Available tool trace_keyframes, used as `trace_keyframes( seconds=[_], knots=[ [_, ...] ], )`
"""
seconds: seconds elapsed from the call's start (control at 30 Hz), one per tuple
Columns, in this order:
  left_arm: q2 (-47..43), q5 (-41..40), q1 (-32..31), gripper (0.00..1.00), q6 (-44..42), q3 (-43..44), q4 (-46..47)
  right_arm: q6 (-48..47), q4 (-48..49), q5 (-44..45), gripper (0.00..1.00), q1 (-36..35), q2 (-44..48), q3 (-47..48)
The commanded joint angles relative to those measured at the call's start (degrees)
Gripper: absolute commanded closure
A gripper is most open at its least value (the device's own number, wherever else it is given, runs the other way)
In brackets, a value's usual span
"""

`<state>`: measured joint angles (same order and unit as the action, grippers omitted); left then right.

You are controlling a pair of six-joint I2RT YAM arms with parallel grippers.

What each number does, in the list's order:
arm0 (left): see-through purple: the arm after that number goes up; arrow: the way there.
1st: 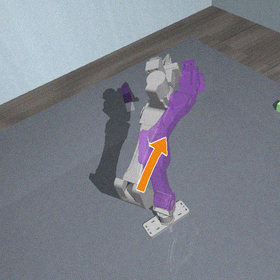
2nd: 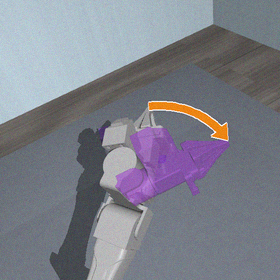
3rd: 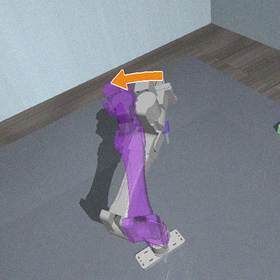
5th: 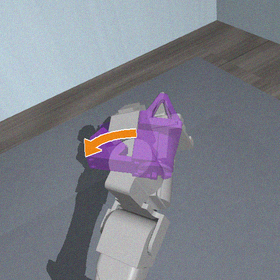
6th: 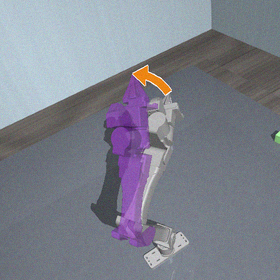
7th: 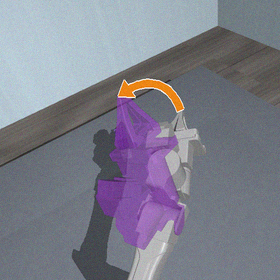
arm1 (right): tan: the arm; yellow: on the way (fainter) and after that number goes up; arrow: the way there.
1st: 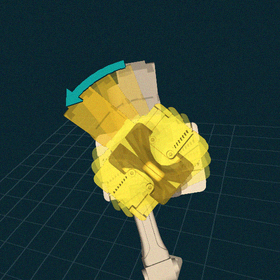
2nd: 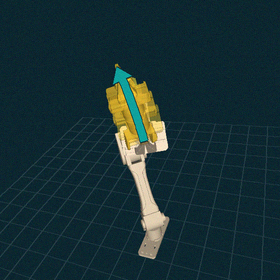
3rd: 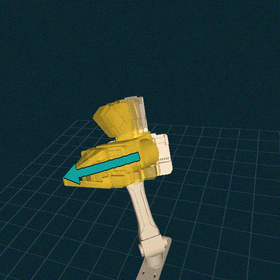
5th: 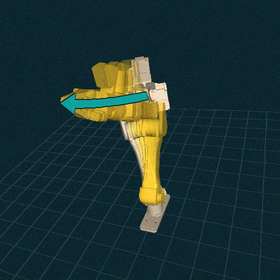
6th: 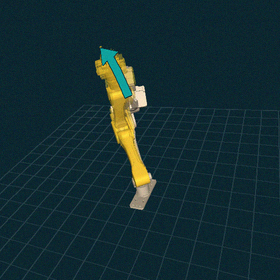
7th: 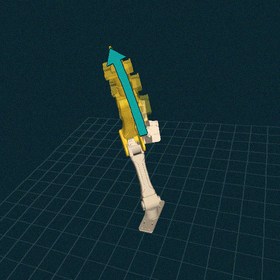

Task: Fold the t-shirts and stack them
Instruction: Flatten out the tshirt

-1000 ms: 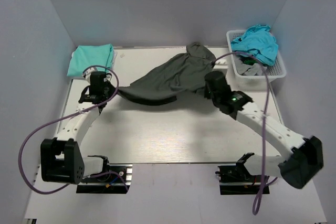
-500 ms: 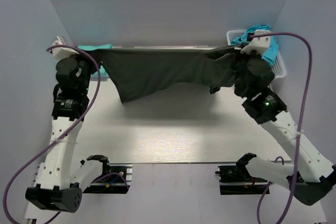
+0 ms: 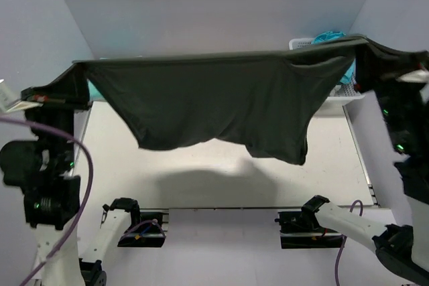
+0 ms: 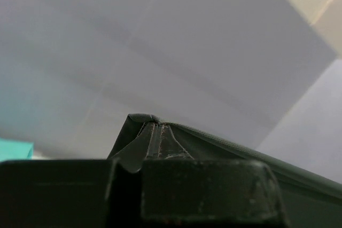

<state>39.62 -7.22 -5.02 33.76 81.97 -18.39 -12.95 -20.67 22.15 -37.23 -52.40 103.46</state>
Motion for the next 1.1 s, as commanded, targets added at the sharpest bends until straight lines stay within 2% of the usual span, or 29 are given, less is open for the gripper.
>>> trace_keyframes(
  seconds=[0.0, 0.33, 0.43, 0.5, 0.57, 0.6, 0.7, 0.87, 0.97, 1.07],
  knots=[
    [-1.0, 0.8, 0.7, 1.0, -2.5, 4.8, -3.5, -2.1, -5.3, -10.7, 1.0, 0.2, 3.7, 3.6],
    [-3.0, 7.7, 0.7, 1.0, -1.3, 11.2, -9.5, -1.2, -4.6, -13.3, 1.0, 0.3, 12.0, 0.8],
    [-2.1, 7.8, 0.7, 1.0, -0.1, 10.7, -10.0, -1.5, -1.5, -10.9, 1.0, 0.3, 11.9, -2.6],
    [-0.3, 7.2, 0.7, 1.0, 0.5, 9.3, -10.5, -1.7, 0.4, -5.8, 1.0, 0.2, 11.4, -7.2],
    [1.1, 7.2, 0.7, 1.0, 1.2, 6.8, -10.5, -3.0, 5.8, -2.7, 1.0, 0.1, 10.7, -11.2],
    [1.8, 7.7, 0.7, 1.0, 1.9, 5.7, -9.6, -3.6, 8.8, 2.3, 1.0, 0.2, 9.8, -14.1],
    [5.2, 7.8, 0.7, 1.0, 4.0, 0.1, -7.9, -6.2, 14.9, 9.6, 1.0, 0.2, 5.3, -20.8],
    [12.4, 5.5, 0.7, 1.0, 6.0, -8.9, -4.8, -8.2, 23.9, 16.4, 1.0, 0.3, -2.9, -28.7],
    [19.7, 4.2, 0.7, 1.0, 6.0, -12.0, -3.4, -7.4, 29.9, 21.3, 1.0, 1.1, -12.3, -33.0],
    [29.2, 0.5, 0.7, 1.0, 5.4, -13.6, -0.4, -5.2, 32.4, 22.4, 1.0, 3.0, -22.5, -32.7]
  ],
)
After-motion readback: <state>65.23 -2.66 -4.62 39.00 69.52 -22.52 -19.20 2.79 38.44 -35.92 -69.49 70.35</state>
